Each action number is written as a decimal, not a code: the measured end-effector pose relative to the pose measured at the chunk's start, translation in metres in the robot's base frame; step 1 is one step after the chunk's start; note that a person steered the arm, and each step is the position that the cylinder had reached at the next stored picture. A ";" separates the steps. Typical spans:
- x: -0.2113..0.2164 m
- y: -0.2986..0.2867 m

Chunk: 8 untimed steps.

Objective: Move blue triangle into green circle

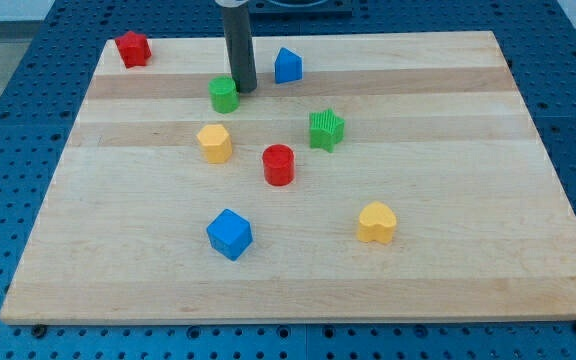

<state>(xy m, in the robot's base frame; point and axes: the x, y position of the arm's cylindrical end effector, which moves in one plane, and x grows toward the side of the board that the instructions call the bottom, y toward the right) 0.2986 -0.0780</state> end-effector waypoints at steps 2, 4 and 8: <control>-0.094 0.023; -0.052 0.083; 0.004 0.025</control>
<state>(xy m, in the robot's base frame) 0.3030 -0.0526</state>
